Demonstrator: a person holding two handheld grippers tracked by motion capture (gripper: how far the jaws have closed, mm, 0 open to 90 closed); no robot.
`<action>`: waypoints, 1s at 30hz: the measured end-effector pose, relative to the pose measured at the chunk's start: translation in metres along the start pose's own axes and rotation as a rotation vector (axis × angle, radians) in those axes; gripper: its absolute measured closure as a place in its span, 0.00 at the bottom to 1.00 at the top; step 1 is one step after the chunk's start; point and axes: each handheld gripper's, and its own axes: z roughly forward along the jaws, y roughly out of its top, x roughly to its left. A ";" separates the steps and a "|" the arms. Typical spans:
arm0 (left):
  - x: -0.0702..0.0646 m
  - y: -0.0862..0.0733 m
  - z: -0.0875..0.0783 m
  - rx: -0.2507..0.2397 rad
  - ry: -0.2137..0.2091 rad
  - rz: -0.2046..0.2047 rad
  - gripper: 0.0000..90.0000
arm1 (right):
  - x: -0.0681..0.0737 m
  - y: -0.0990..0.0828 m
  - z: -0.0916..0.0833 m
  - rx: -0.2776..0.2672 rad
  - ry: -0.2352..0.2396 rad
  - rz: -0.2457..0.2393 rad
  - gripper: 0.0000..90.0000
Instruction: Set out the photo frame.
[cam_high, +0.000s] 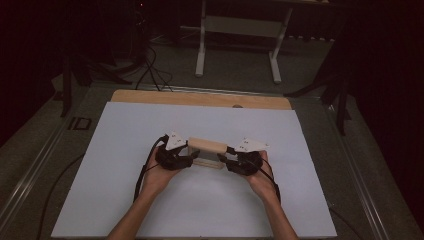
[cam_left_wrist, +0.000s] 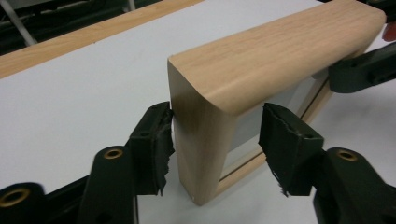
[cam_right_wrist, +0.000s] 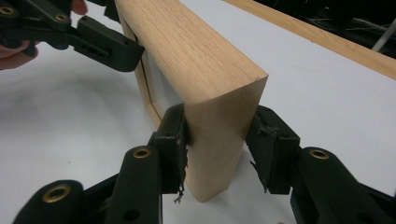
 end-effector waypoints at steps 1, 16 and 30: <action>0.001 0.000 0.001 -0.002 -0.009 0.001 0.47 | 0.000 0.000 0.000 0.001 0.000 -0.003 0.65; 0.000 0.002 -0.002 -0.001 -0.037 0.070 0.54 | -0.004 0.001 -0.002 0.005 0.004 -0.010 0.63; -0.005 -0.001 -0.012 0.027 0.008 0.107 0.61 | -0.005 0.004 0.000 0.004 0.009 0.001 0.60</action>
